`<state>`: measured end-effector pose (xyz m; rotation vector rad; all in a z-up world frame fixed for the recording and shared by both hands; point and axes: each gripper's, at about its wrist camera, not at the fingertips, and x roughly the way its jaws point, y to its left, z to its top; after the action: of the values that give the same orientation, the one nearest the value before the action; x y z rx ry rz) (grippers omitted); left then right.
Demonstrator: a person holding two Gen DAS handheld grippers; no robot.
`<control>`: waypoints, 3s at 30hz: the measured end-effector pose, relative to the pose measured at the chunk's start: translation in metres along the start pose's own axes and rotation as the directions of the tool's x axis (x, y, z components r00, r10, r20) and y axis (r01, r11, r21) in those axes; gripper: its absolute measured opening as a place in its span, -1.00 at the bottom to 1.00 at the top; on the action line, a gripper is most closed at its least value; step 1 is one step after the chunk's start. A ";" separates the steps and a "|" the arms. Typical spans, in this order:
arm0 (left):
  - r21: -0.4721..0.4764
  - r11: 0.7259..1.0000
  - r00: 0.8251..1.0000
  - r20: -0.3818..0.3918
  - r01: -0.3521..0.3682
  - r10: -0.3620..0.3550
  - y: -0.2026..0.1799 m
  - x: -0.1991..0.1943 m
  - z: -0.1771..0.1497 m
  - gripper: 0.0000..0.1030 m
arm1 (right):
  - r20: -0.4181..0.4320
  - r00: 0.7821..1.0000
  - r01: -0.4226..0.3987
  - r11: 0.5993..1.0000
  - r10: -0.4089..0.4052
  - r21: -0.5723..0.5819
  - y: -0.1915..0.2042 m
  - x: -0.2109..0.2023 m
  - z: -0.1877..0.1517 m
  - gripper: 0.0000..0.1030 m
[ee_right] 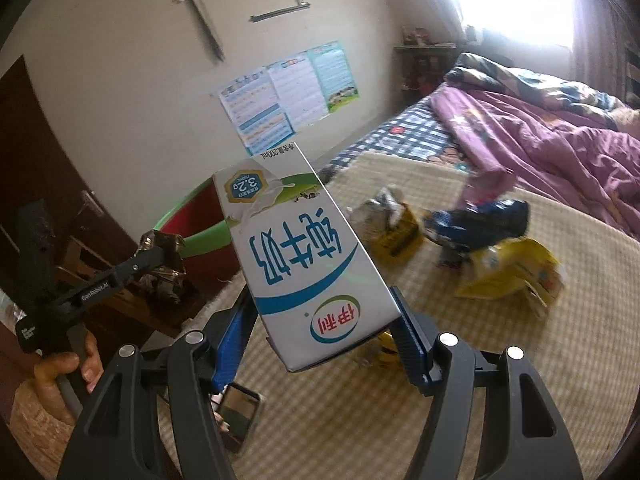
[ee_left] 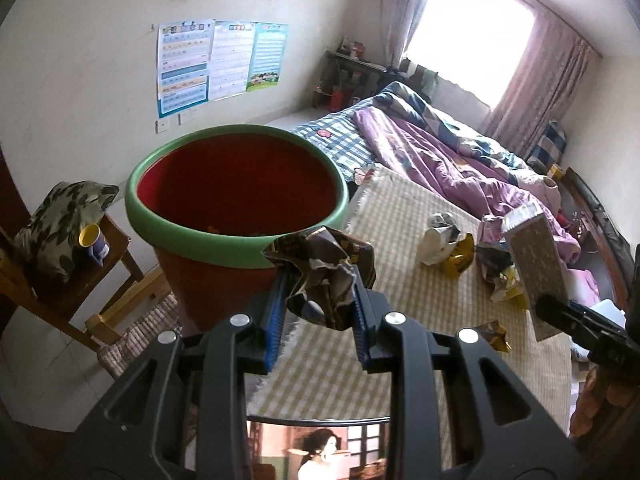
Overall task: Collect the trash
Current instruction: 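Carry the foil wrapper and milk carton over the red bucket with both tools, then open the left tool while the right tool opens, dropping both items into the bucket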
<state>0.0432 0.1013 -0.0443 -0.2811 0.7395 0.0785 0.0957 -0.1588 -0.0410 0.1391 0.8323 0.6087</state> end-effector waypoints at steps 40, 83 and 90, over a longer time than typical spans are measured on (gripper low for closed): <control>-0.098 0.989 0.990 0.077 -0.111 0.119 0.053 0.018 0.059 -0.46 | -0.022 0.987 -0.159 0.986 0.158 -0.050 0.094 0.108 0.088 0.23; -0.176 0.976 0.990 0.016 -0.132 0.137 0.067 0.032 0.044 0.48 | -0.055 0.996 -0.076 0.987 0.069 -0.141 0.111 0.138 0.084 0.34; -0.170 0.977 0.989 0.061 -0.126 0.138 0.056 0.005 0.038 0.48 | 0.004 0.997 -0.072 0.986 0.074 -0.153 0.088 0.087 0.071 0.34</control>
<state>0.0621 0.1654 -0.0341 -0.3860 0.6795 0.2761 0.1524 -0.0298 -0.0189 0.0326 0.7705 0.7379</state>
